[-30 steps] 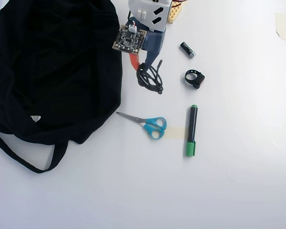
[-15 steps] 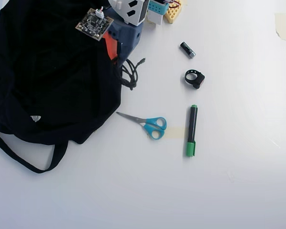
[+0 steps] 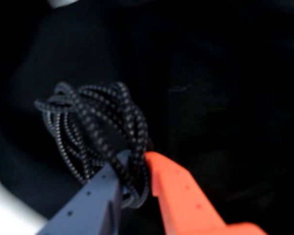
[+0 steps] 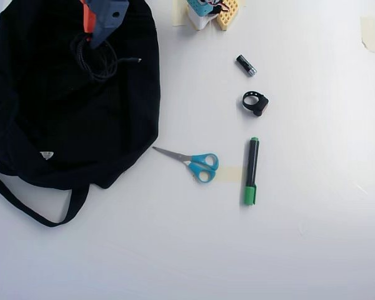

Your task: Put the cable into the black bag

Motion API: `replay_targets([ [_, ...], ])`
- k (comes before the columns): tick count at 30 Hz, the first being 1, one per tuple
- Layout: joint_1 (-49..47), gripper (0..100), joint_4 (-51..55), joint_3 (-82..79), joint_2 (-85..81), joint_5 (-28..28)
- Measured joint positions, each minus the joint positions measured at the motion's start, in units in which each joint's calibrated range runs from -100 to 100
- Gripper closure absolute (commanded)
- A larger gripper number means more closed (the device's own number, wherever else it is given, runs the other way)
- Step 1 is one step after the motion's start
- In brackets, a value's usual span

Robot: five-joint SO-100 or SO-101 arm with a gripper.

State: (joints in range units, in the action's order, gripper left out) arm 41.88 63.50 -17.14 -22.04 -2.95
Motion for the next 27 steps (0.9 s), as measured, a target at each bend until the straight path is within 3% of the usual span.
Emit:
replay_targets([
  [6,12.42,98,-10.99,-8.02,0.00,-0.05],
  [10,14.33,98,-17.86,-13.52,0.00,-0.05],
  [18,14.77,97,-18.98,-14.62,9.96,-0.10],
  [20,13.89,83,-18.98,-14.62,9.88,-0.29],
  [22,13.45,77,-18.98,-14.62,9.88,-0.29],
  [27,11.17,77,-12.28,-13.52,7.56,-0.10],
])
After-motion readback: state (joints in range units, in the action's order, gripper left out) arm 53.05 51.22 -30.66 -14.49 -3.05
